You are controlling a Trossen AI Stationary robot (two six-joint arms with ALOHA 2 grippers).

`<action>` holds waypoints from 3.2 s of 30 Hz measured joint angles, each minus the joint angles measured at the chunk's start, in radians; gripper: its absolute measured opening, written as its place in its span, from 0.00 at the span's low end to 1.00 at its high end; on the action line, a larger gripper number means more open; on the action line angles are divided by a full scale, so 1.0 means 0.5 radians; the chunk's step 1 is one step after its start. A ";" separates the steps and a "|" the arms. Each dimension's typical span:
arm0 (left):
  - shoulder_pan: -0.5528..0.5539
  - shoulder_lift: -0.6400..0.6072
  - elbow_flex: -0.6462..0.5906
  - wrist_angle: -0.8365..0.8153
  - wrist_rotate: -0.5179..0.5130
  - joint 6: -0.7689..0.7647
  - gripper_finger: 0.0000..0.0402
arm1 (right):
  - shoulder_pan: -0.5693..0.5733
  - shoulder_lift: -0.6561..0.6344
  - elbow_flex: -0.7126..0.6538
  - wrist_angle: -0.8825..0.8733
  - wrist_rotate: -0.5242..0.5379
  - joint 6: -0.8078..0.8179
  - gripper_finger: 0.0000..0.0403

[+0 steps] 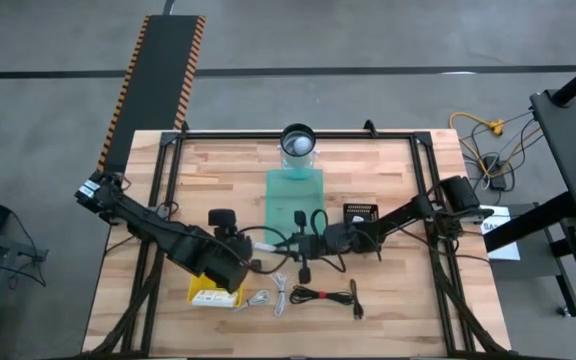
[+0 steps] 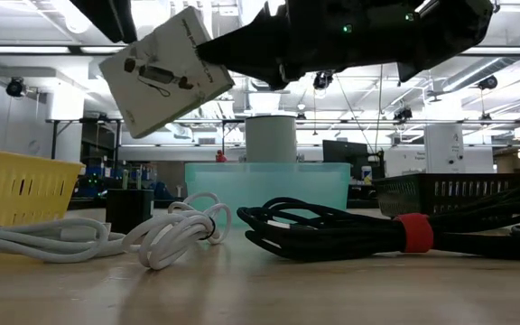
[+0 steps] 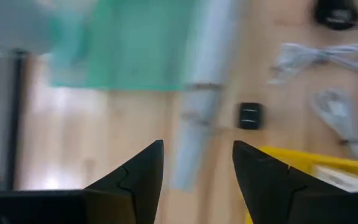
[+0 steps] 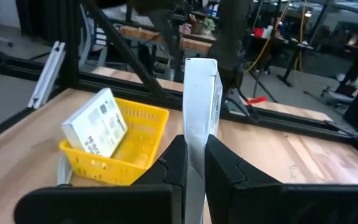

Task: Pick and place items into bin
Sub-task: Put the card reader box into the yellow bin, then put the black charger adapter into the black bin

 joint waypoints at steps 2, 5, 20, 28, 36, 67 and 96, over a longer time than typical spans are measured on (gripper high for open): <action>0.007 0.004 -0.008 0.070 0.069 0.040 0.44 | -0.003 0.000 0.000 0.001 0.001 -0.004 0.04; 0.008 0.007 -0.014 0.062 0.070 0.038 0.44 | -0.003 0.000 0.000 0.001 0.001 -0.018 0.04; 0.048 0.008 -0.046 0.062 0.068 0.039 0.41 | 0.011 -0.025 0.006 0.011 -0.114 -0.118 0.04; 0.048 0.008 -0.110 0.080 0.107 0.102 0.08 | 0.012 -0.044 0.006 -0.003 -0.121 -0.170 0.04; 0.056 0.008 -0.095 0.083 0.171 0.073 0.06 | 0.013 -0.068 0.006 -0.057 -0.061 -0.176 0.15; -0.328 0.003 -0.202 -0.199 1.021 -0.758 0.06 | 0.012 -0.246 0.005 -0.674 0.059 -0.130 0.30; -0.283 -0.075 -0.421 -0.011 0.272 -0.192 0.40 | 0.007 -0.255 0.005 -0.675 0.415 -0.176 0.24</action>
